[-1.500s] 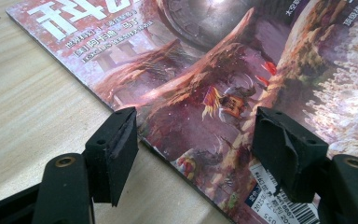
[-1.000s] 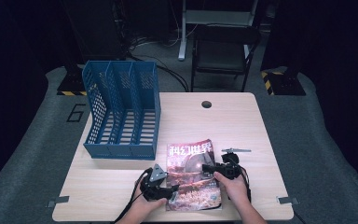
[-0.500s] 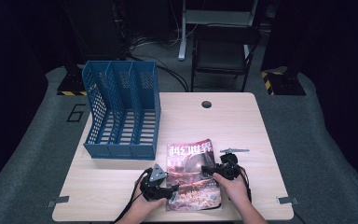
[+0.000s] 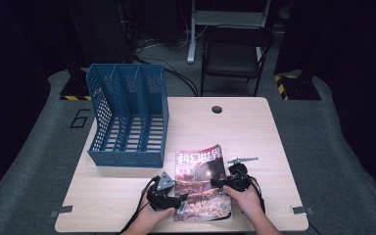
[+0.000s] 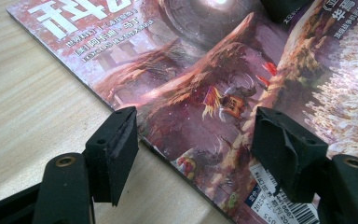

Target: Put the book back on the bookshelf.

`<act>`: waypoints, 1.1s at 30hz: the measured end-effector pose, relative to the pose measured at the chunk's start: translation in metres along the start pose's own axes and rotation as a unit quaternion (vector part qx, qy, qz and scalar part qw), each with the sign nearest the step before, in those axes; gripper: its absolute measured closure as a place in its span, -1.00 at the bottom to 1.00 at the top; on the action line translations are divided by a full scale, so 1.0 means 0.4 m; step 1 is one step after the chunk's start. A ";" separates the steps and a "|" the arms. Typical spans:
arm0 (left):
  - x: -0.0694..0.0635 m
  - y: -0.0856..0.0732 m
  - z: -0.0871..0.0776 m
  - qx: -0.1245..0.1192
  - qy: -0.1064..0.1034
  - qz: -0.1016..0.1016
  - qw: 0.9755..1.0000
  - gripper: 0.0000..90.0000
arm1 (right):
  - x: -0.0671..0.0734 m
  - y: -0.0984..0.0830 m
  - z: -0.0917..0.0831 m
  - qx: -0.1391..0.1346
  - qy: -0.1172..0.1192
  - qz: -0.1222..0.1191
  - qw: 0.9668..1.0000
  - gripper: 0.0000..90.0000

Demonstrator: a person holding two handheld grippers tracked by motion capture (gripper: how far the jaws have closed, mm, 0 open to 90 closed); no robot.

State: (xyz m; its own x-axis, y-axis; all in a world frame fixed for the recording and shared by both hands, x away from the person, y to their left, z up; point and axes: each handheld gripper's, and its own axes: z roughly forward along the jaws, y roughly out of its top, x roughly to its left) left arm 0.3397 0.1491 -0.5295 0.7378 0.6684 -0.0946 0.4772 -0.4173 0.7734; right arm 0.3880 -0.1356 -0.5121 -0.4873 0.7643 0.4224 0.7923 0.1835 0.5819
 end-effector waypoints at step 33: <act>0.006 0.004 0.003 0.002 -0.003 0.001 1.000 -0.34 | -0.013 -0.011 -0.012 -0.007 0.019 0.016 1.000 0.67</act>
State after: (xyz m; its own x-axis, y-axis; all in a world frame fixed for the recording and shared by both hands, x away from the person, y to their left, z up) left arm 0.3428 0.1493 -0.5294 0.7415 0.6638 -0.0975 0.4776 -0.4202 0.7716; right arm 0.3855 -0.1435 -0.5135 -0.4751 0.7462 0.4663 0.8024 0.1500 0.5776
